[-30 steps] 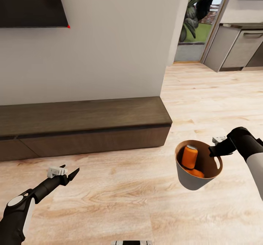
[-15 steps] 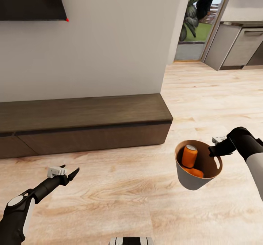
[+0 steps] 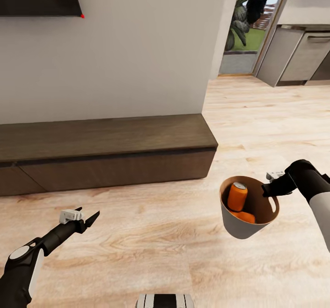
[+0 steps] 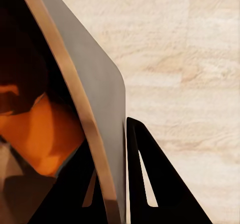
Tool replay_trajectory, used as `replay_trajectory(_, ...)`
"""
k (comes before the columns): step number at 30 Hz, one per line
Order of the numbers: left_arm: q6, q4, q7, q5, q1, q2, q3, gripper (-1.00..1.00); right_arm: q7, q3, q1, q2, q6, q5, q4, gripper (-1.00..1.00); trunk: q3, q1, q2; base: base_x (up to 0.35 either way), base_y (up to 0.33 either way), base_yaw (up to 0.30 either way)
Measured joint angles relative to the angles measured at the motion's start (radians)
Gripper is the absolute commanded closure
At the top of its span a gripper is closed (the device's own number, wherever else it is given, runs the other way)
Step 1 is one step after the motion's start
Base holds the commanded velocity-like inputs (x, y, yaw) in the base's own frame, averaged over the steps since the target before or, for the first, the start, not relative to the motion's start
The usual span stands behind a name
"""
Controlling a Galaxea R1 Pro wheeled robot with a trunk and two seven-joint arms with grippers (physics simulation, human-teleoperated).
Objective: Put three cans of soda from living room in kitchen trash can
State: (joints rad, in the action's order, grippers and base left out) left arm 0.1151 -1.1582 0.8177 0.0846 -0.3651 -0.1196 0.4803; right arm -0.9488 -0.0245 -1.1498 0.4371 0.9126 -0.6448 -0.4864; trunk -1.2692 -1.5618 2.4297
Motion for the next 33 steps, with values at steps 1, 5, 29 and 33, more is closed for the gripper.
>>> replay_trajectory(1, 0.0, 0.0, 0.0, 0.0, 0.0, 0.0, 0.0, -1.0, 0.0, 0.0, 0.0, 0.0, 0.0, 0.0, 0.0, 1.0, -0.003, -0.004, 0.007, 0.0, 0.0, 0.0)
replay_trajectory(5, 0.0, 0.0, 0.0, 0.001, 0.0, 0.0, 0.0, -1.0, -0.001, 0.0, 0.0, 0.0, -0.001, -0.001, 0.0, 1.0, -0.016, -0.019, 0.035, 0.0, 0.0, 0.0)
replay_trajectory(29, -0.013, 0.001, 0.001, 0.002, 0.0, 0.0, 0.0, -1.0, -0.001, 0.0, 0.0, 0.0, 0.001, 0.001, 0.0, 1.0, -0.051, -0.041, 0.071, 0.0, 0.0, 0.0)
replay_trajectory(33, -0.018, 0.001, 0.001, 0.003, 0.0, 0.001, 0.0, -1.0, 0.0, 0.0, 0.0, 0.0, -0.001, -0.002, 0.0, 1.0, -0.066, -0.043, 0.072, 0.0, 0.0, 0.0)
